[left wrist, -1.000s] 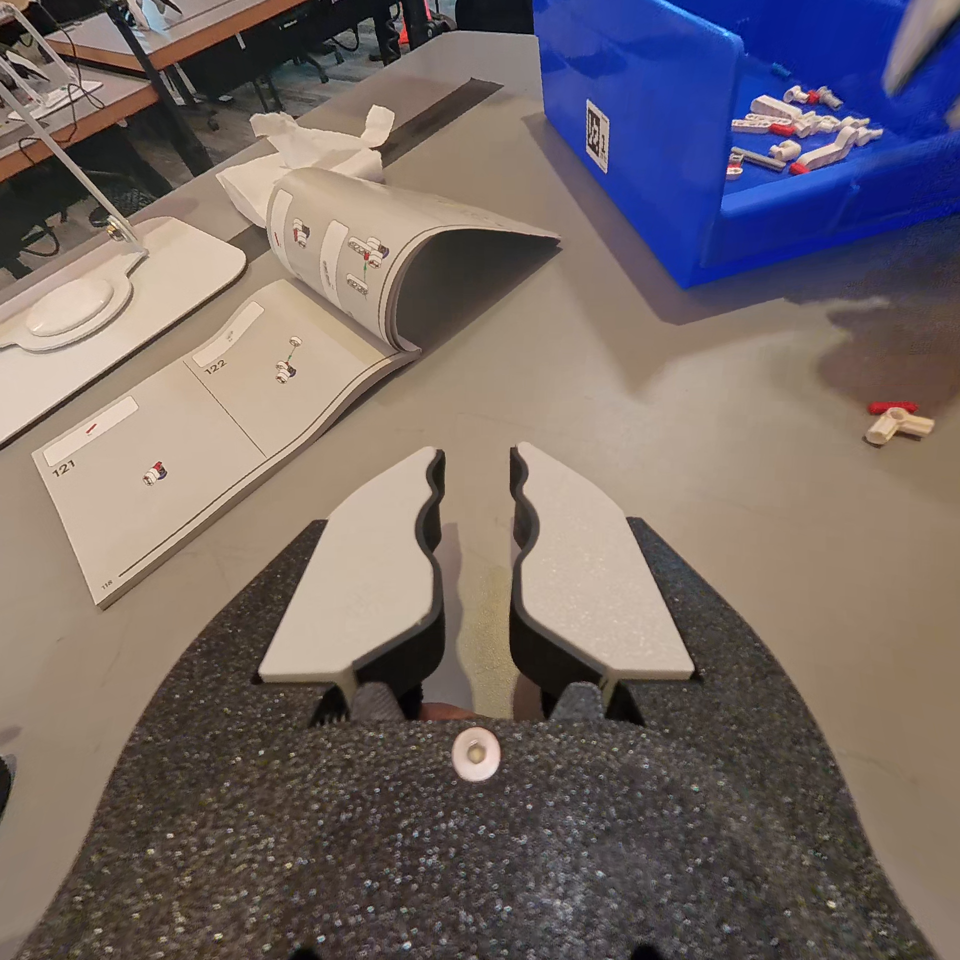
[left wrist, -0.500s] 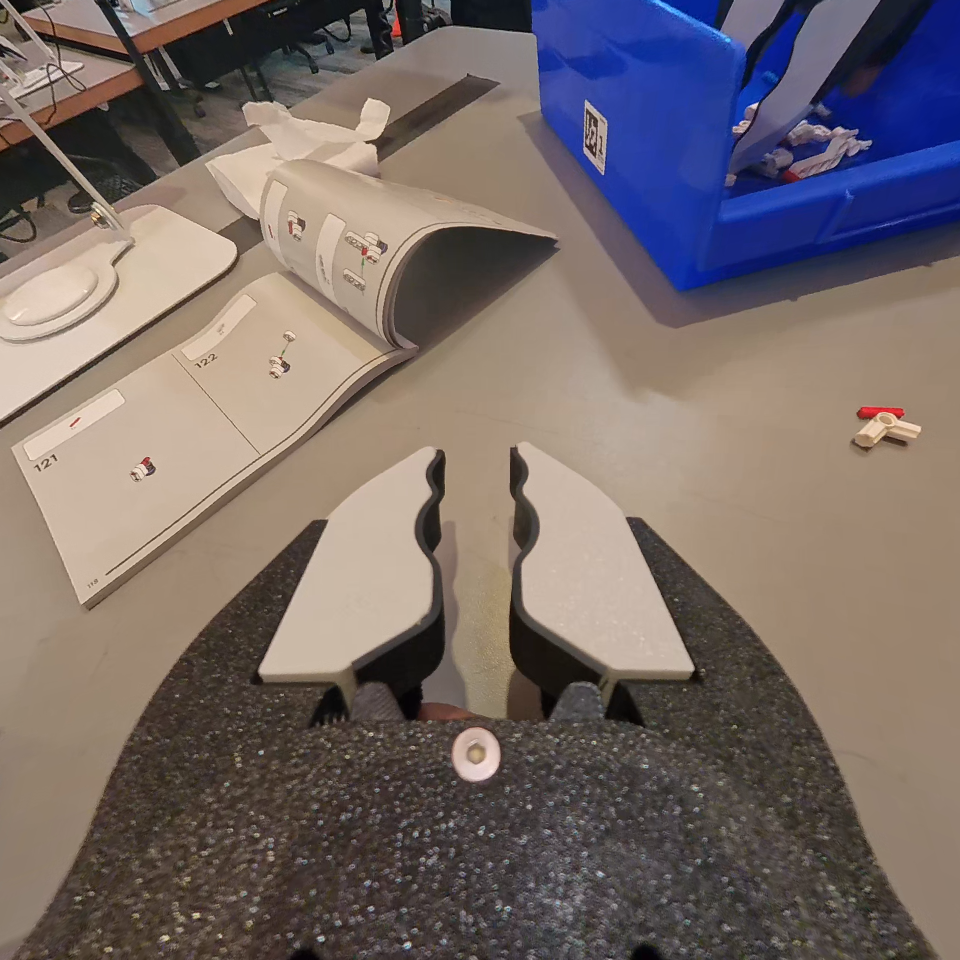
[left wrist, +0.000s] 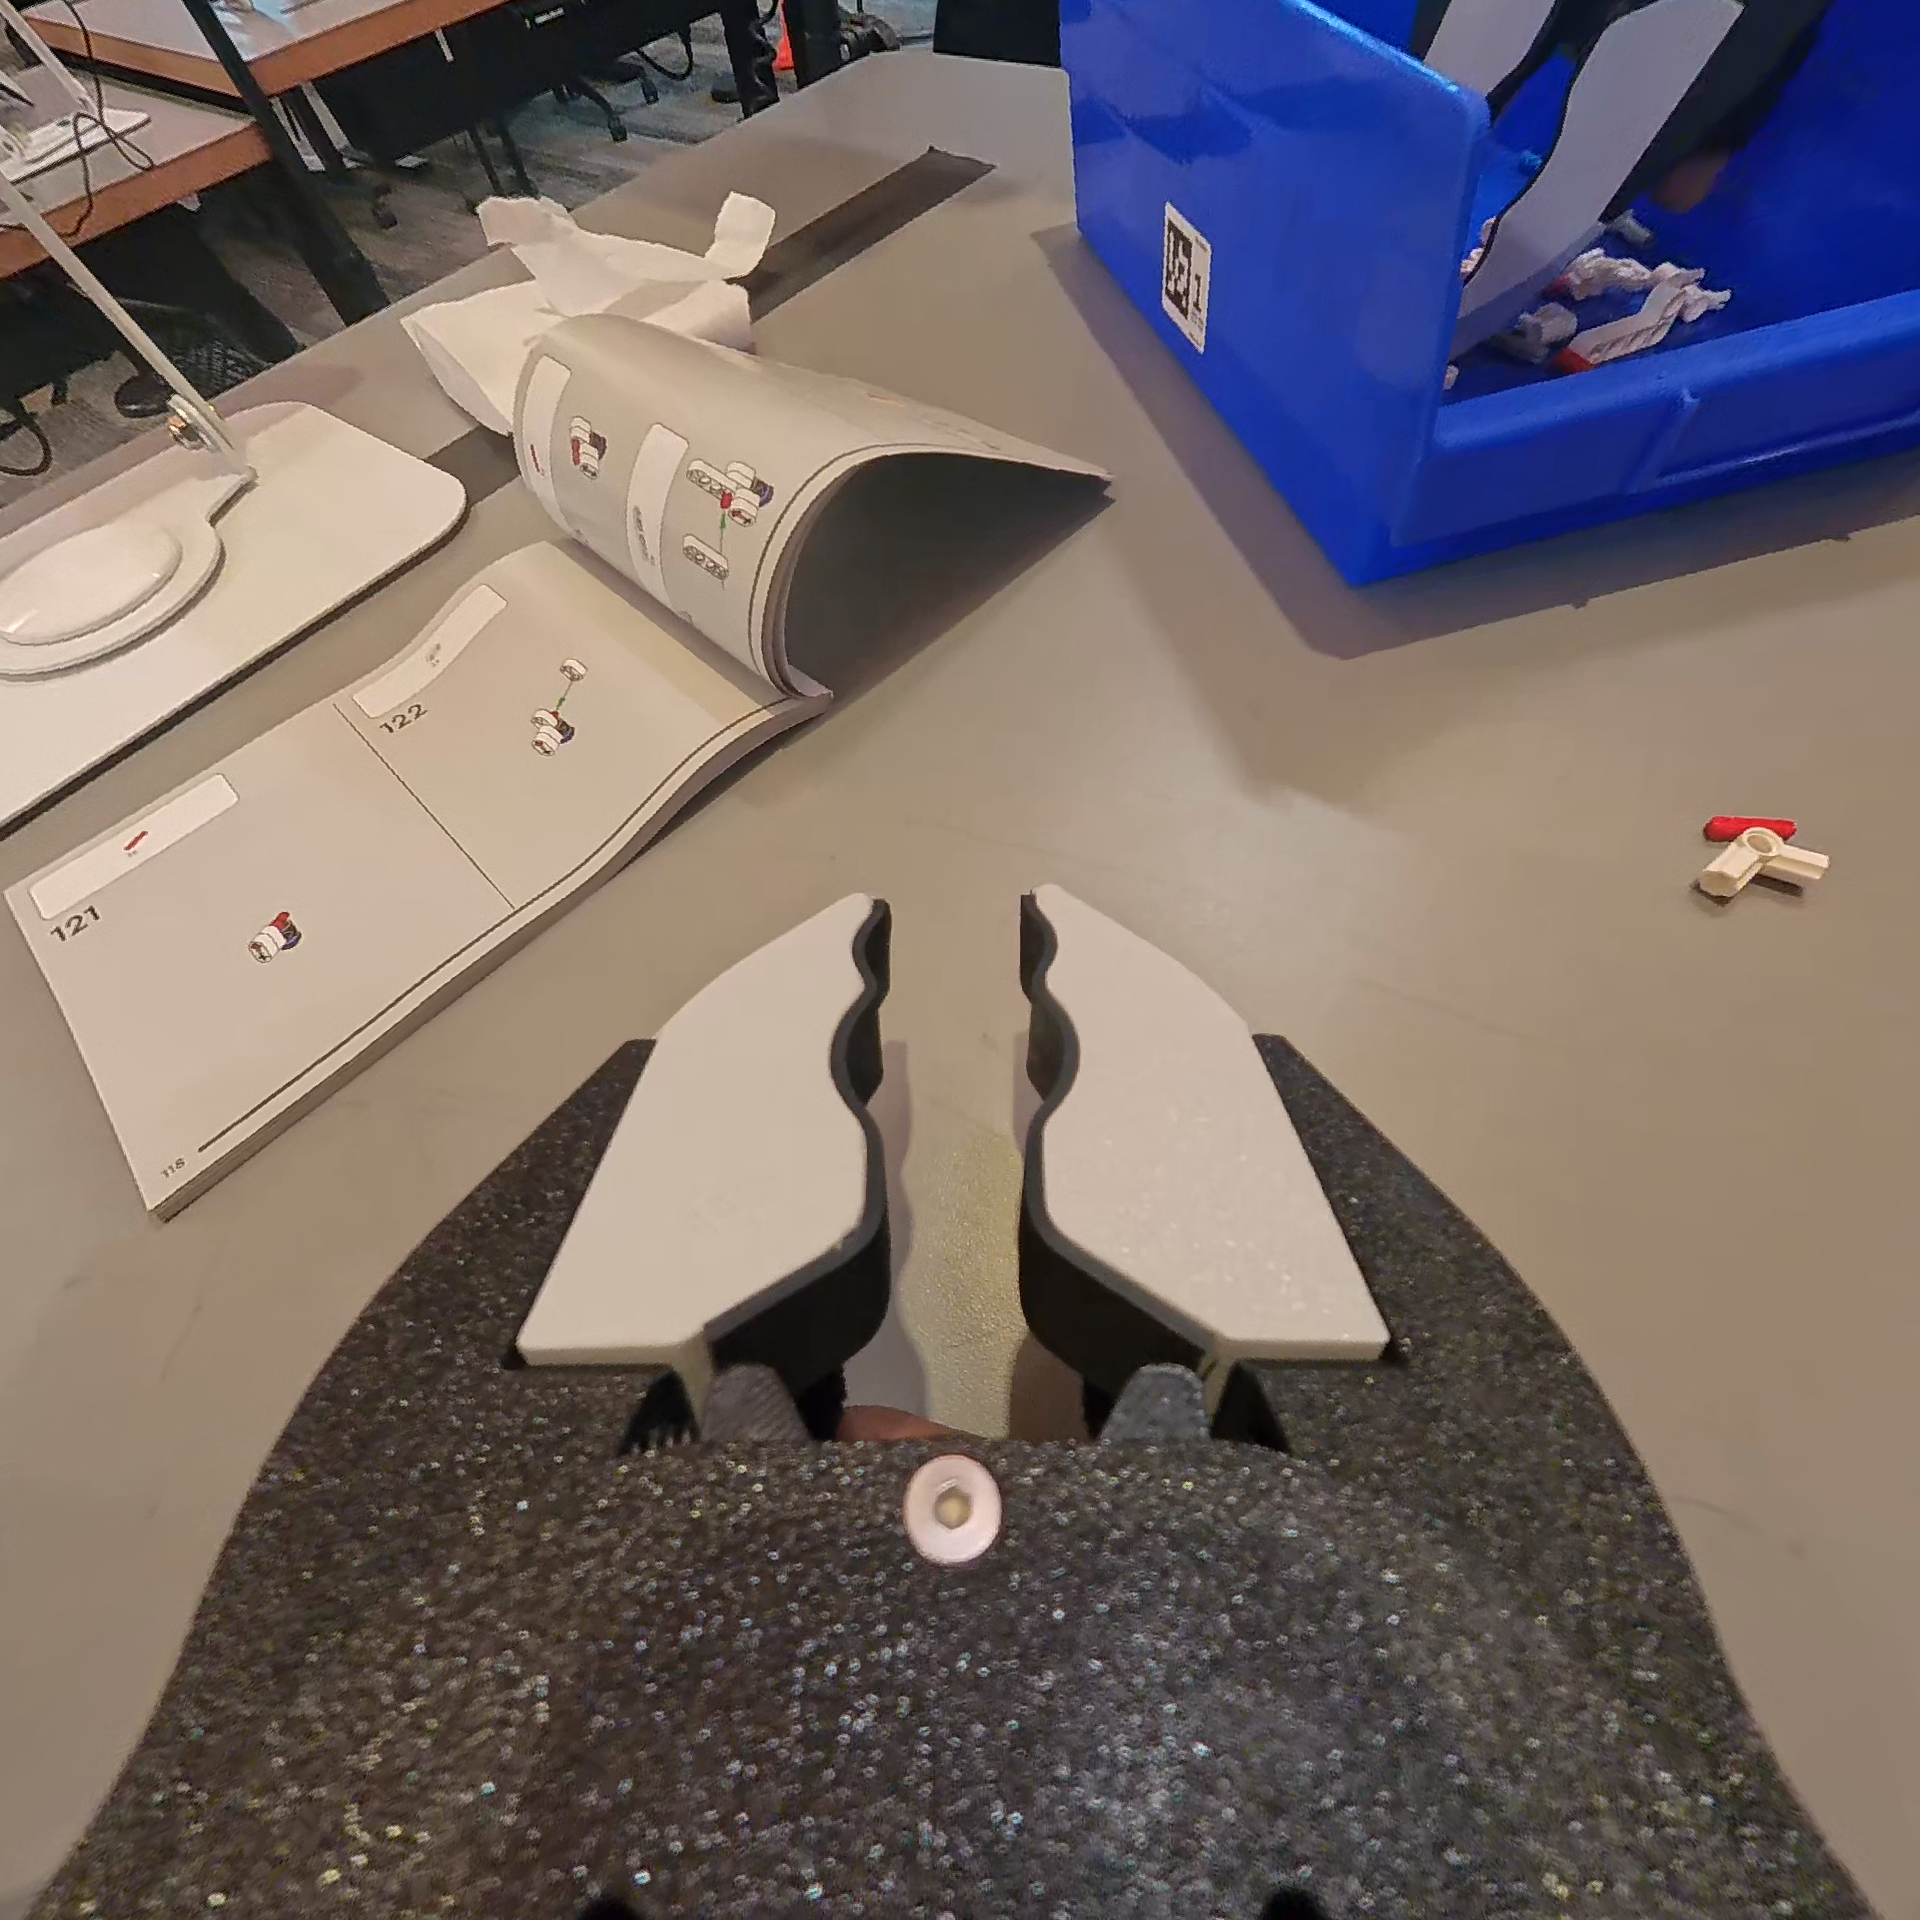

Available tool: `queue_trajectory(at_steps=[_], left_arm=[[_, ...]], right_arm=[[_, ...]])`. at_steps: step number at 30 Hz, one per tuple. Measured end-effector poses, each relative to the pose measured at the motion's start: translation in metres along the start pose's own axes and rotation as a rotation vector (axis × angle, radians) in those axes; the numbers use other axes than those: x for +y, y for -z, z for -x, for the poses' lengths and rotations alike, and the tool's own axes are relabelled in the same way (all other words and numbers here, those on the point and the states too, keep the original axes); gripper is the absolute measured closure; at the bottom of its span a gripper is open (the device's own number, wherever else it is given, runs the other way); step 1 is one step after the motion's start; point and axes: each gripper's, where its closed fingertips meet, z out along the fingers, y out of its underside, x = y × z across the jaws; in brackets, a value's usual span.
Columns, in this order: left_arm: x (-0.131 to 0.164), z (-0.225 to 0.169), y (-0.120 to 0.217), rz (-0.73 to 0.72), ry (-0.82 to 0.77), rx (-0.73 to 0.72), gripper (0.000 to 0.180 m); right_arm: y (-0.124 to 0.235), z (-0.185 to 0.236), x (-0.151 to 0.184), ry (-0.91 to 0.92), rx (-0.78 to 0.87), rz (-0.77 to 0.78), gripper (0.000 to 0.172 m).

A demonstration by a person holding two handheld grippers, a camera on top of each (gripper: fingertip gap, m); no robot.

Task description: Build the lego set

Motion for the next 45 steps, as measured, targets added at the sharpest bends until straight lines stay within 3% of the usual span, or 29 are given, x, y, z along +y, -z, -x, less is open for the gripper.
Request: queue_trajectory(at_steps=[6,31,35,41,45], left_arm=[[0.000,-0.001,0.000,0.000,-0.007,0.000,0.157],[0.000,-0.001,0.000,0.001,-0.002,0.008,0.157],[-0.004,-0.001,0.003,-0.033,0.000,0.008,0.157],[-0.027,-0.024,0.016,-0.188,0.033,0.148,0.156],[-0.036,-0.057,0.025,-0.205,-0.062,0.278,0.153]], right_arm=[[0.000,0.006,0.002,-0.009,-0.009,-0.020,0.164],[-0.005,-0.003,-0.004,-0.079,-0.195,-0.107,0.156],[-0.003,-0.008,0.004,-0.091,-0.121,-0.067,0.156],[0.037,0.010,0.009,-0.174,-0.008,0.011,0.156],[0.077,0.047,-0.017,-0.214,0.036,-0.034,0.156]])
